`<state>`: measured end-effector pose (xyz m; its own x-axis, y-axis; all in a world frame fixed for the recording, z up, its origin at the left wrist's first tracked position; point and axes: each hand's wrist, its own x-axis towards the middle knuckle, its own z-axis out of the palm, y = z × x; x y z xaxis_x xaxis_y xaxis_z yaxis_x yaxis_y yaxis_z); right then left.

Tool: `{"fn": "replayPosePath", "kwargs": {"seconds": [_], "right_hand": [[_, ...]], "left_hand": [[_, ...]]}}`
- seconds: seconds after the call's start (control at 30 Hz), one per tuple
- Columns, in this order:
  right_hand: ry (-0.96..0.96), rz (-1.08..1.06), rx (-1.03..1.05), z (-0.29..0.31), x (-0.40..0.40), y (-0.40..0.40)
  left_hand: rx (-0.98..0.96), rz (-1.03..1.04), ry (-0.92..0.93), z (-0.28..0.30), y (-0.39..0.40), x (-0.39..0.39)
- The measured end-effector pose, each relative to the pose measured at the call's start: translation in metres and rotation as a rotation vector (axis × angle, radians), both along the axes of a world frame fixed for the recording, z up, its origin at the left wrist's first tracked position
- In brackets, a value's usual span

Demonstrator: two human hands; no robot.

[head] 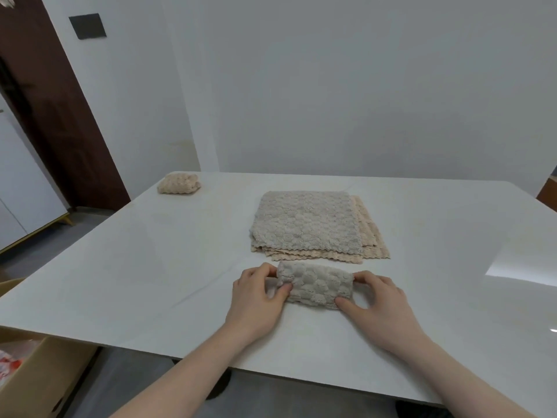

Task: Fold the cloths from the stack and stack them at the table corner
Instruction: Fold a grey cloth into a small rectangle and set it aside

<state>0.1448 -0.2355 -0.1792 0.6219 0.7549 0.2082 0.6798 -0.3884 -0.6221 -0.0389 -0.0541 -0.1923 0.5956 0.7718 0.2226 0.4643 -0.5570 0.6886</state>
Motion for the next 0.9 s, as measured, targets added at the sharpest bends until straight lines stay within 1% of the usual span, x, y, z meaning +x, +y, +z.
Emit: {"fn": "replayPosePath", "kwargs": {"seconds": [0.1,0.2,0.33,0.4,0.53,0.6,0.67,0.77,0.83,0.9], "right_hand": [[0.169,0.023,0.101,0.006,-0.001,-0.002],[0.299,0.027,0.130,0.006,-0.001,-0.003],[0.364,0.048,0.133,-0.002,0.006,-0.004],[0.363,0.061,0.123,-0.004,0.006,-0.005],[0.346,0.011,0.054,-0.010,0.009,-0.002],[0.357,0.001,-0.008,-0.006,0.006,-0.003],[0.408,-0.037,-0.063,0.015,0.006,0.001],[0.528,-0.081,-0.107,0.023,0.005,0.009],[0.595,-0.146,-0.187,0.045,-0.002,0.013],[0.676,-0.197,-0.279,0.072,-0.016,0.012]], "left_hand": [[-0.113,-0.067,-0.128,0.003,-0.003,-0.003],[-0.161,-0.086,-0.157,0.004,-0.006,-0.005],[-0.160,-0.125,-0.148,-0.003,-0.004,-0.003],[-0.138,-0.121,-0.132,-0.007,-0.005,-0.002],[-0.147,-0.088,0.002,-0.010,-0.006,-0.003],[-0.160,-0.091,0.098,0.001,-0.015,-0.003],[-0.227,-0.088,0.182,0.021,-0.015,-0.001],[-0.308,-0.075,0.233,0.019,-0.017,0.010],[-0.374,-0.069,0.267,0.042,-0.019,0.012],[-0.434,-0.069,0.294,0.076,-0.027,0.004]]}}
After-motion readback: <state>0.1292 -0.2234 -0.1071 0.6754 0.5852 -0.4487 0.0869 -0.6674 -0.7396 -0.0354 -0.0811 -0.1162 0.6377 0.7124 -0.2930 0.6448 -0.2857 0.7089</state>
